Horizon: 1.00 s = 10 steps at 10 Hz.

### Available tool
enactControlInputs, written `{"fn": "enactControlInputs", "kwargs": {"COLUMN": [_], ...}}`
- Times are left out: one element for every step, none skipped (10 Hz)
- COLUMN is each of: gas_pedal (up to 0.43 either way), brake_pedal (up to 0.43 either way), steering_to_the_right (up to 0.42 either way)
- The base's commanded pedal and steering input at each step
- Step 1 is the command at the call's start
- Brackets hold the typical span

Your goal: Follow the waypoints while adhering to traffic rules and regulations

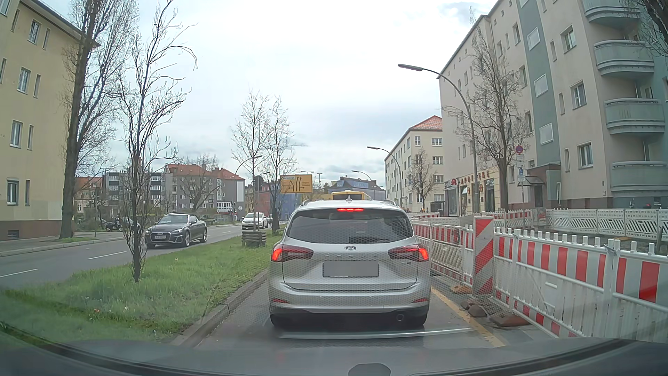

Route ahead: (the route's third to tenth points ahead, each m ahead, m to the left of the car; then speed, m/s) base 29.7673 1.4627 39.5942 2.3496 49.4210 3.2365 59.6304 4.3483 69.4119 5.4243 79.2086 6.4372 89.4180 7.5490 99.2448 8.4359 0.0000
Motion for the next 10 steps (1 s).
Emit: {"fn": "enactControlInputs", "kwargs": {"gas_pedal": [0.000, 0.000, 0.000, 0.000, 0.000, 0.000, 0.000, 0.000, 0.000, 0.000], "brake_pedal": [0.384, 0.384, 0.384, 0.384, 0.384, 0.384, 0.384, 0.384, 0.384, 0.384], "steering_to_the_right": [0.000, 0.000, 0.000, 0.000, 0.000, 0.000, 0.000, 0.000, 0.000, 0.000]}}
